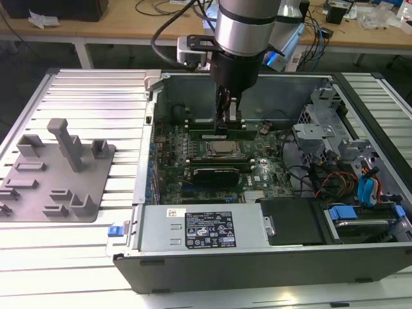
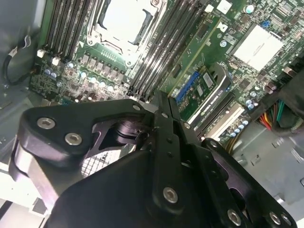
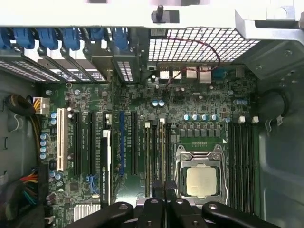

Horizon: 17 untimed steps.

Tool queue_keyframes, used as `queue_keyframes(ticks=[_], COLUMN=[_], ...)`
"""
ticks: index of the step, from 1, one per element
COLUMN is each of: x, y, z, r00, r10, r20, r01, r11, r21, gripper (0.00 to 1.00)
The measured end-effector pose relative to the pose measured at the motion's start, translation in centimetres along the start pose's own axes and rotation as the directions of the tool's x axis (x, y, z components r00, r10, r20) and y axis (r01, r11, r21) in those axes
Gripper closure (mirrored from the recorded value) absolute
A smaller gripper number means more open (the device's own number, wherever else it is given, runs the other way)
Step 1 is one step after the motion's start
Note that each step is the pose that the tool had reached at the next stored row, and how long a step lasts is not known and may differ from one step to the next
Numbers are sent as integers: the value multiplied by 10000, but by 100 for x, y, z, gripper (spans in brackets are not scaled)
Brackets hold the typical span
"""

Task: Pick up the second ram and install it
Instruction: 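Pick up the second ram and move it above second insertion slot, then insert the second ram into the second slot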

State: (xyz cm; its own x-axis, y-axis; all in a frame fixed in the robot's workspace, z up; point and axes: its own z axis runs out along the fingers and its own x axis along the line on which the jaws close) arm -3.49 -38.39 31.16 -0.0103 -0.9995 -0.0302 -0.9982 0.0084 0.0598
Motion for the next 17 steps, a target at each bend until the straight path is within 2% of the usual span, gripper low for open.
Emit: queue_keyframes(ticks=[3, 17], x=[-6, -11], y=[-6, -6], z=[63, 66], r00=[10000, 10000], r10=[1, -1], r20=[-4, 11], r01=[-1, 1], r11=[10000, 10000], r21=[-1, -1], gripper=[91, 91])
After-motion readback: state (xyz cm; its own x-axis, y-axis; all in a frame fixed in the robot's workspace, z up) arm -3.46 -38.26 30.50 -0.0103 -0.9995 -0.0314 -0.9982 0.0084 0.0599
